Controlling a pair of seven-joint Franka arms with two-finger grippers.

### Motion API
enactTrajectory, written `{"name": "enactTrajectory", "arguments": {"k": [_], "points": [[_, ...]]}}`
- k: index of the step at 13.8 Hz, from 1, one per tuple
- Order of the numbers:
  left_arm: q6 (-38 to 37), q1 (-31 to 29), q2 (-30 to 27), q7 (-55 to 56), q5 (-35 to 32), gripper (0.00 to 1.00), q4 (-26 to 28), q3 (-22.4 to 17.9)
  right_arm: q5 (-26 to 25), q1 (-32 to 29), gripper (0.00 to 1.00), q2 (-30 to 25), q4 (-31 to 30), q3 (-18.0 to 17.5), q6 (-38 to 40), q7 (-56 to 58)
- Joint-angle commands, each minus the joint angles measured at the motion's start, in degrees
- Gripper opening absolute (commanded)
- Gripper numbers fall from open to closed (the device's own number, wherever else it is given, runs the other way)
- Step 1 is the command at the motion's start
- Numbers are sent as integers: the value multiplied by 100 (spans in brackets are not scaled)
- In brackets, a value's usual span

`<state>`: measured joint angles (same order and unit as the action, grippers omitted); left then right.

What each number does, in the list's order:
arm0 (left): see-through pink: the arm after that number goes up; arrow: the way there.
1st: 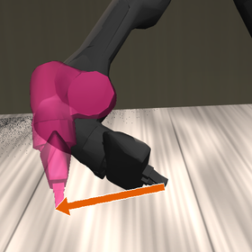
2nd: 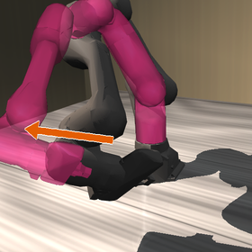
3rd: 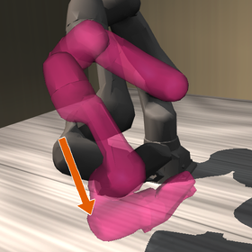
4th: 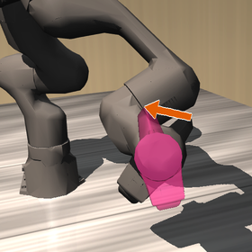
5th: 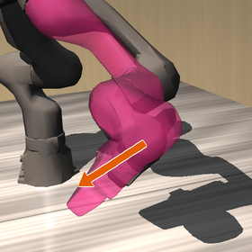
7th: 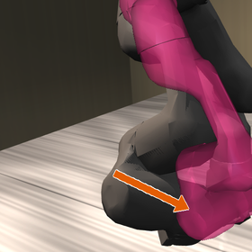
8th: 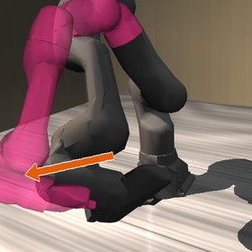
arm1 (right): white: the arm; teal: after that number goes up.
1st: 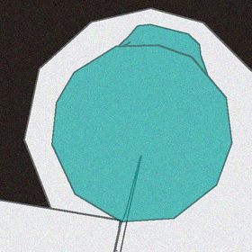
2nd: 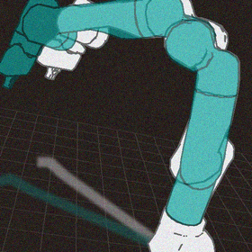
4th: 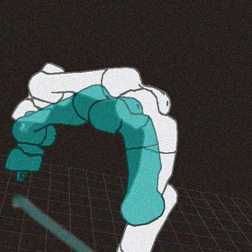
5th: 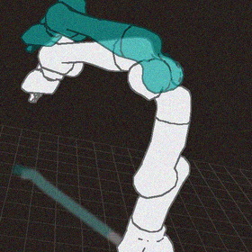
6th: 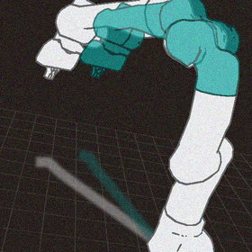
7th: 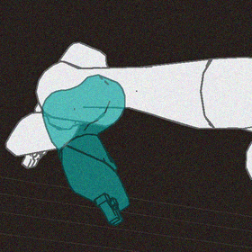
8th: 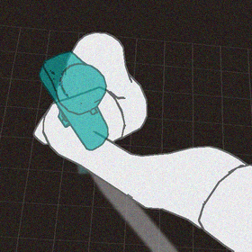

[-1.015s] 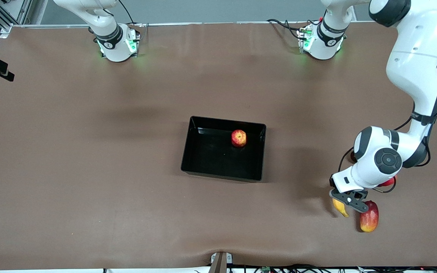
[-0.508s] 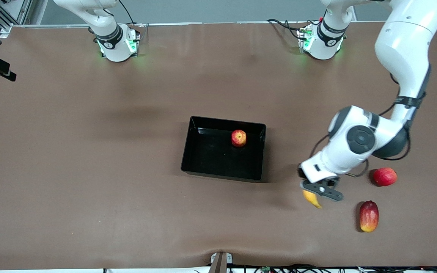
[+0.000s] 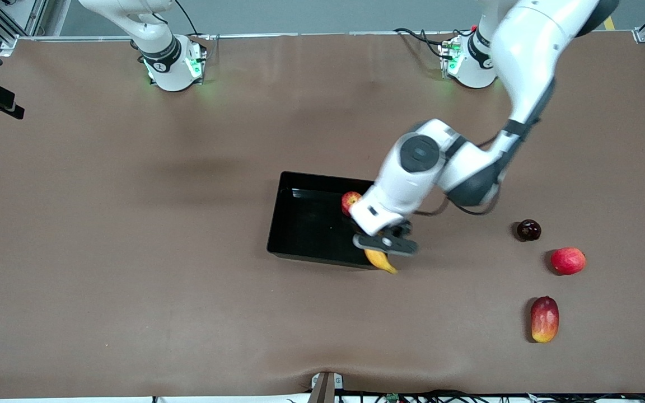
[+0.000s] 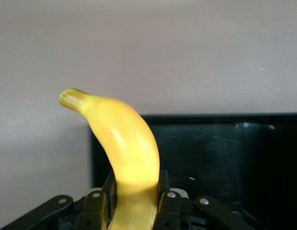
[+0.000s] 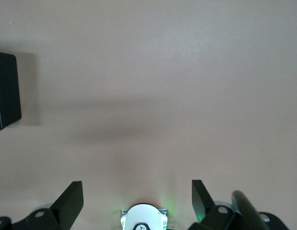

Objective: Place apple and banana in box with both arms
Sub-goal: 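Lift the banana with the left gripper and carry it over the box, then lower the banana into the box beside the apple and release it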

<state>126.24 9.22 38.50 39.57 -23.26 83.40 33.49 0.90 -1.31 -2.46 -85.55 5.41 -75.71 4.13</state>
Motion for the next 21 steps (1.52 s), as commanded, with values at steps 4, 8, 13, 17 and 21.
{"name": "enactTrajectory", "arguments": {"k": [4,8,13,17,21], "points": [[-109,1307,456,1149,-38,0,-649,-578,41,-54,100,-36,-50,-31,13,71],[76,2189,719,1106,-29,0,-903,-1424,41,-71,100,-36,-50,-40,13,71],[462,2277,1089,1010,-38,0,-1036,-1433,41,-107,100,-62,-67,-58,21,71],[901,2365,1326,913,-73,0,-1036,-1460,41,-80,100,-71,-67,-40,30,71],[1008,2610,1528,913,-91,0,-1019,-1705,41,-80,100,-80,-67,-57,30,71]]}}
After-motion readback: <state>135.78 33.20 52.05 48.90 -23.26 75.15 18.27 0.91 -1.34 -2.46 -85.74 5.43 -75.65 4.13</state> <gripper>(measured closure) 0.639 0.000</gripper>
